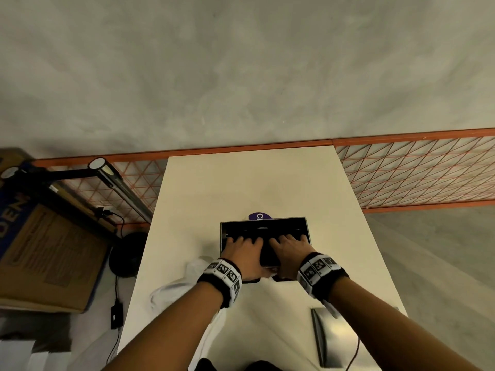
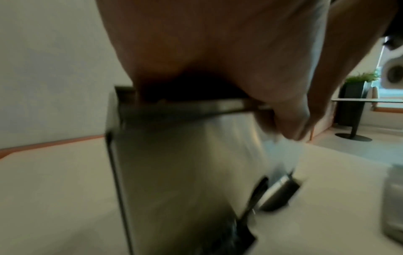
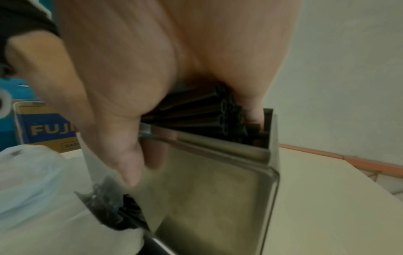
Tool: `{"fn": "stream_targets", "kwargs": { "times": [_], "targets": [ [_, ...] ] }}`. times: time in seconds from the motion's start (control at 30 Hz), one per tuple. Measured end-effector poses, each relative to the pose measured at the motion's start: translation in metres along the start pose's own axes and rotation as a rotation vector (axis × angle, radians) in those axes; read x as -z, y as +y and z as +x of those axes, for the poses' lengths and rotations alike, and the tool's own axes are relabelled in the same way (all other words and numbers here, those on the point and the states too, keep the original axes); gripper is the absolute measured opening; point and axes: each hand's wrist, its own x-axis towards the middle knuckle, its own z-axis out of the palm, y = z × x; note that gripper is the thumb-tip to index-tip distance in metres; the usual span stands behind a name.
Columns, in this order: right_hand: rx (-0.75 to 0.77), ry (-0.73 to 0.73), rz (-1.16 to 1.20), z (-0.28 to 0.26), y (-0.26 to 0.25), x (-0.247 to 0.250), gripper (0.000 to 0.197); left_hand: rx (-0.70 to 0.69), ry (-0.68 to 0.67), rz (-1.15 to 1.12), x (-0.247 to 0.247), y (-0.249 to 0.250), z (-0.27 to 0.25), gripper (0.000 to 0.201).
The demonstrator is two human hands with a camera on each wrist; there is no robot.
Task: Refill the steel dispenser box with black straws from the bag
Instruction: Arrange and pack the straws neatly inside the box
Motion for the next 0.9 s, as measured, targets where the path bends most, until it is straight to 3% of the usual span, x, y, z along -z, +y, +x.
{"fn": "stream_targets", "kwargs": {
  "times": [0.13, 0.23, 0.4, 0.7, 0.9],
  "targets": [
    [0.002, -0.043, 0.035, 0.014, 0.005, 0.008, 0.082, 0.059, -0.113, -0.001, 0.012, -0.013, 0.012, 0.104],
    [0.016, -0.103, 0.033, 0.019, 0.006, 0.014, 0.082, 0.046, -0.123, -0.055, 0.010, -0.015, 0.014, 0.099],
    [0.035, -0.084, 0.065, 0.015, 0.009, 0.011, 0.080, -0.078, 0.056, -0.077, -0.006, -0.012, 0.004, 0.080],
    [0.050, -0.121, 0.129, 0.004, 0.008, 0.004, 0.075, -0.108, 0.282, 0.049, -0.026, -0.008, -0.018, 0.071],
    [0.055, -0.232, 0.442, 0.001, 0.016, 0.009, 0.069, -0.112, 0.351, 0.015, -0.037, -0.001, -0.028, 0.066]
  ]
}}
